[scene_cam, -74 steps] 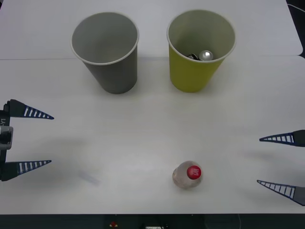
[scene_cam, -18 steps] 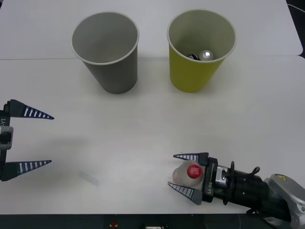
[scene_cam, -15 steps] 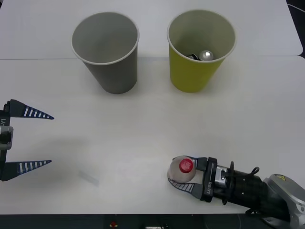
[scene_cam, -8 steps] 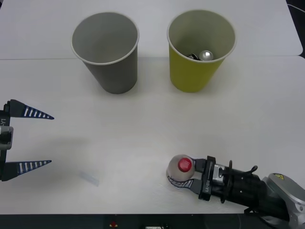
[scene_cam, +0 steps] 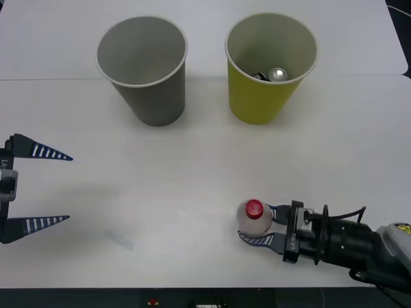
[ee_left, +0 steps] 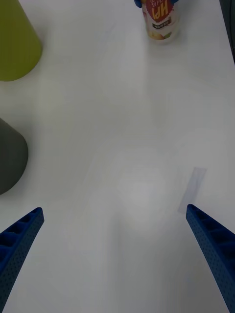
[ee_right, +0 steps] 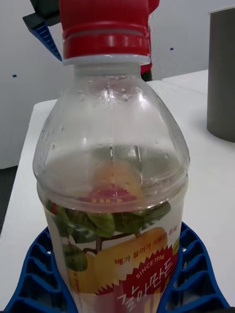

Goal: Put the can into the green bin and the plastic bottle into the gray bin

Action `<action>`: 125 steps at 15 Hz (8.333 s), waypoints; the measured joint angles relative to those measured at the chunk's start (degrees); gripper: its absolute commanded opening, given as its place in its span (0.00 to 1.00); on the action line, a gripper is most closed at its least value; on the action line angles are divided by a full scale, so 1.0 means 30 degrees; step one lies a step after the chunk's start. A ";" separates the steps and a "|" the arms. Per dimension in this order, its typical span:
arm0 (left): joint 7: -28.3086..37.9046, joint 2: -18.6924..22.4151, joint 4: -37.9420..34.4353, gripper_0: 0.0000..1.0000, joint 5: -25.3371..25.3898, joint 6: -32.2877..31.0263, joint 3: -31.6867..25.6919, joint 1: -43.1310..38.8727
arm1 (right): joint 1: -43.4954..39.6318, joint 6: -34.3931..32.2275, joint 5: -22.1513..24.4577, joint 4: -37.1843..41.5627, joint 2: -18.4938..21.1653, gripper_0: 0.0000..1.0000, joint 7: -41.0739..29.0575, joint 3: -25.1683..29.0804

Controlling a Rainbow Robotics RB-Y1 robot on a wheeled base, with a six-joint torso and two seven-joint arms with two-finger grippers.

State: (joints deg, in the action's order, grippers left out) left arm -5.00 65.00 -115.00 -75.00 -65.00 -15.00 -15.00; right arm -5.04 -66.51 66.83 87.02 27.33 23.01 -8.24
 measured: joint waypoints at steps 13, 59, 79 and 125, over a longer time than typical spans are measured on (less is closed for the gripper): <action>0.0000 0.0000 0.0000 1.00 0.0000 0.0000 0.0000 0.0000 | -0.2193 -0.2924 1.0615 1.1633 -0.0004 0.00 -1.4320 0.6181; 0.0000 0.0000 0.0001 1.00 0.0000 0.0000 0.0000 0.0000 | 2.8333 -0.3333 2.1222 -0.6802 -0.5025 0.00 -3.1521 -0.0283; 0.0000 0.0000 0.0000 1.00 0.0000 0.0000 0.0000 0.0000 | 3.0596 0.1808 2.0398 -1.3630 -0.6507 1.00 -3.0118 -0.2851; 0.0000 0.0000 -0.0001 1.00 0.0000 0.0000 0.0000 0.0000 | 0.4618 -0.4108 1.2672 1.5809 -0.1232 1.00 -2.2734 0.5429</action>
State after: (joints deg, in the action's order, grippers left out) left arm -5.00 65.00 -115.00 -75.00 -65.00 -15.00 -15.00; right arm 8.82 -78.84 104.84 134.45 23.63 -45.20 8.04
